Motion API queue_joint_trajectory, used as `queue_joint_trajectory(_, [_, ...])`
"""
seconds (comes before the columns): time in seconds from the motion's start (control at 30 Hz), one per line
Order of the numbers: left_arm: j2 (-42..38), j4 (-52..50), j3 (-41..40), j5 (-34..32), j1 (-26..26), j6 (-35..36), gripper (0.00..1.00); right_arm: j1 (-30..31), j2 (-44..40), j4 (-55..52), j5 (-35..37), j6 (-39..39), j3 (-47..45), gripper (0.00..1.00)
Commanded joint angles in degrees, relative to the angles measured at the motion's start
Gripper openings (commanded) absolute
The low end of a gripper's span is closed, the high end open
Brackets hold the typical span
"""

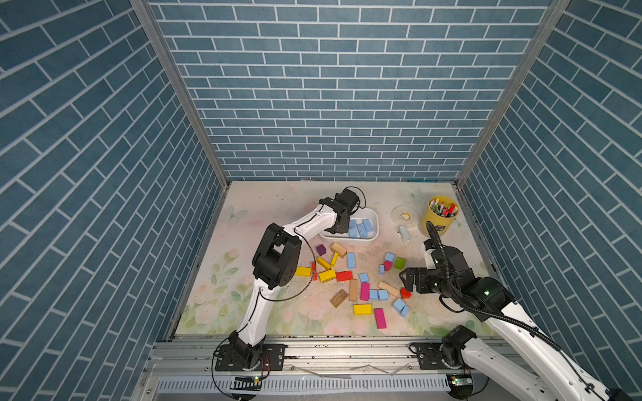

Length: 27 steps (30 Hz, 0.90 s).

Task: Pick out the blue building blocks
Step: Place the building block in the storage box.

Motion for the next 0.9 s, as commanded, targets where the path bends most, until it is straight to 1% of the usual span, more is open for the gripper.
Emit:
queue_joint_trajectory(0.0, [1.1,0.5,2.0,-0.1,1.2,-2.7,0.16,-0.1,-0.3,3.9,-4.7,-3.3,-0.1,0.99])
queue_joint_trajectory(0.17, [2.6,1.0,3.2,-0.7,1.7,-3.7,0.19,-0.1,-1.3,6.3,-7.3,-3.6,-1.1,0.99])
queue_joint_trajectory(0.23, [3.4,0.9,4.2,-1.0,1.9,-4.0,0.2,-0.1,-1.5,6.2,-7.6,-3.6,-1.4,0.99])
queue_joint_trajectory(0.37, [5.0,0.5,6.1,-0.6,2.1,-4.9,0.25,-0.1,-2.1,5.8,-7.3,-3.6,-1.9,0.99])
queue_joint_trajectory(0.53, [6.1,0.2,7.3,-0.5,2.3,-5.2,0.27,-0.1,-2.6,5.3,-6.9,-3.7,-2.0,0.99])
queue_joint_trajectory(0.73, [7.1,0.1,7.7,0.0,2.7,-5.4,0.38,-0.1,-2.5,4.9,-6.4,-3.7,-2.2,0.99])
queue_joint_trajectory(0.87, [7.2,0.2,7.7,0.2,2.8,-5.4,0.5,-0.1,-2.3,4.4,-6.1,-3.8,-2.3,0.99])
